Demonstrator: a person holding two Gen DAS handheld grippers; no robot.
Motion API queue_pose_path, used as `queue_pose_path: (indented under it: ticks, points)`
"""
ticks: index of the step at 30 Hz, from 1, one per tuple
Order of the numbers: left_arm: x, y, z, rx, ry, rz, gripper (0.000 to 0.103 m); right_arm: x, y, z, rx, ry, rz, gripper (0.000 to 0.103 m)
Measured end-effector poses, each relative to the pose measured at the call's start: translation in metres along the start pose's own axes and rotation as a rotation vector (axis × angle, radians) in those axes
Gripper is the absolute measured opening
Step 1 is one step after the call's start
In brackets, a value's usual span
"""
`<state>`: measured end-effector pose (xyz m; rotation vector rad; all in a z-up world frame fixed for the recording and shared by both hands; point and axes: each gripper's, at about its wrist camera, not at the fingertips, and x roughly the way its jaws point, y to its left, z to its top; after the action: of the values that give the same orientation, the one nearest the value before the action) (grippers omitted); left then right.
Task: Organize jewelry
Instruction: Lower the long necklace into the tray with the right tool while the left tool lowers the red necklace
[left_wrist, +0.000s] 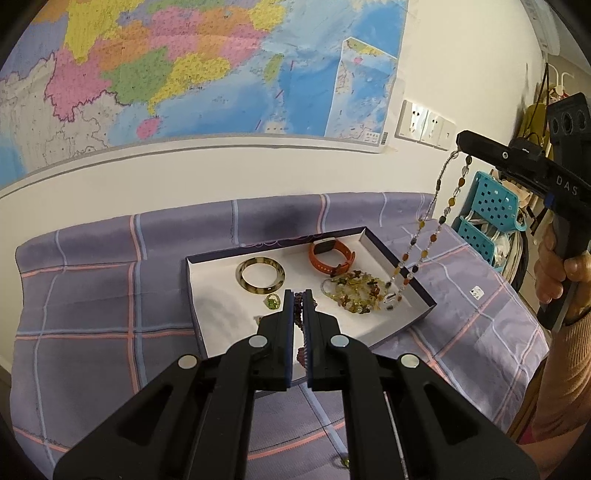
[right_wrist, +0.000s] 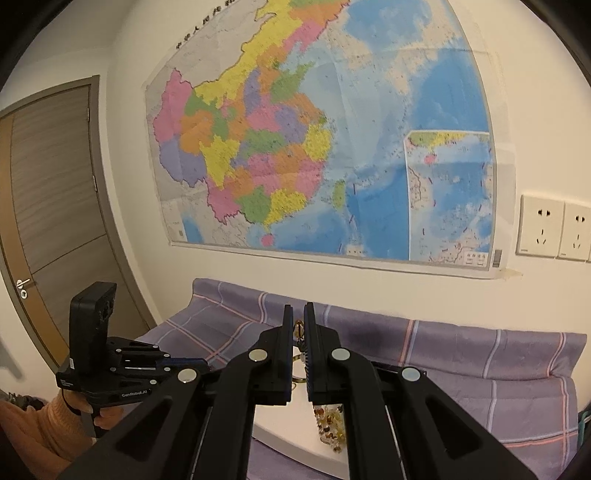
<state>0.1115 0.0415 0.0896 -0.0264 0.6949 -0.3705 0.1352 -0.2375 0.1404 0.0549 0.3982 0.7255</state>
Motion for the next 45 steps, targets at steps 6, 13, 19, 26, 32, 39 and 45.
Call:
queue_pose_path:
  ticks: [6, 13, 19, 26, 32, 39, 45]
  points:
    - [0.008, 0.003, -0.002, -0.006, 0.014, 0.004, 0.005, 0.009, -0.005, -0.005, 0.012, 0.023, 0.0, 0.004]
    - [0.023, 0.005, -0.006, -0.011, 0.049, 0.002, 0.005, 0.017, -0.012, -0.011, 0.03, 0.051, 0.004, 0.004]
    - [0.037, 0.007, -0.012, -0.016, 0.083, 0.003, 0.005, 0.022, -0.02, -0.016, 0.048, 0.064, -0.001, 0.004]
    - [0.057, 0.012, -0.017, -0.03, 0.126, 0.009, 0.005, 0.034, -0.033, -0.024, 0.068, 0.1, -0.021, 0.004]
    - [0.07, 0.015, -0.022, -0.035, 0.157, 0.024, 0.005, 0.049, -0.046, -0.034, 0.098, 0.137, -0.04, 0.004]
    - [0.086, 0.023, -0.025, -0.058, 0.19, 0.029, 0.005, 0.063, -0.058, -0.047, 0.125, 0.173, -0.053, 0.004]
    - [0.098, 0.031, -0.028, -0.091, 0.214, 0.037, 0.005, 0.076, -0.062, -0.059, 0.13, 0.218, -0.06, 0.004]
